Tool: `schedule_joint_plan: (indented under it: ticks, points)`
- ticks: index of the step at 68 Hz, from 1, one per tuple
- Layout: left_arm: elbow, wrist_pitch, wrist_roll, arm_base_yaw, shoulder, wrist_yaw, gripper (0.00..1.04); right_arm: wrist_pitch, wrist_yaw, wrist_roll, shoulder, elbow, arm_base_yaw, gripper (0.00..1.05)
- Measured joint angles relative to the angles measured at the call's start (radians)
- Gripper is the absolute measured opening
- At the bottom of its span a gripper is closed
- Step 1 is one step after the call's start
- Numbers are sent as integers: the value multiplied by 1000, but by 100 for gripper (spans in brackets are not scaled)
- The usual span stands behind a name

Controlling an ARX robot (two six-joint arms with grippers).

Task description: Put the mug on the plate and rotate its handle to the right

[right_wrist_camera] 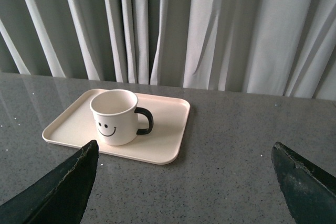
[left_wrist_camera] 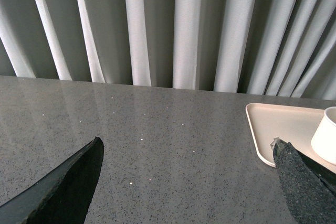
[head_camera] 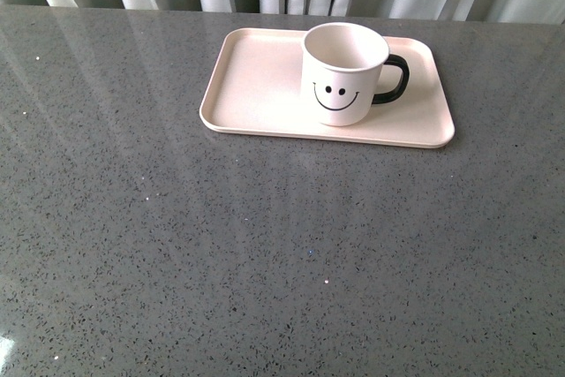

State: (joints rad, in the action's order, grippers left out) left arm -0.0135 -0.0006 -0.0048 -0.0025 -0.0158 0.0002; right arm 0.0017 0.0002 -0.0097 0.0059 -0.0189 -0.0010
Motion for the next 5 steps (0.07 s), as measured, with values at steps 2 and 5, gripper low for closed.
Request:
schedule_joint_plan:
  ticks: [2, 5]
  points:
    - [0, 0, 0, 0, 0, 0, 95, 0, 0, 0, 0, 0, 0, 96]
    - [0, 0, 0, 0, 0, 0, 95, 0, 0, 0, 0, 0, 0, 96]
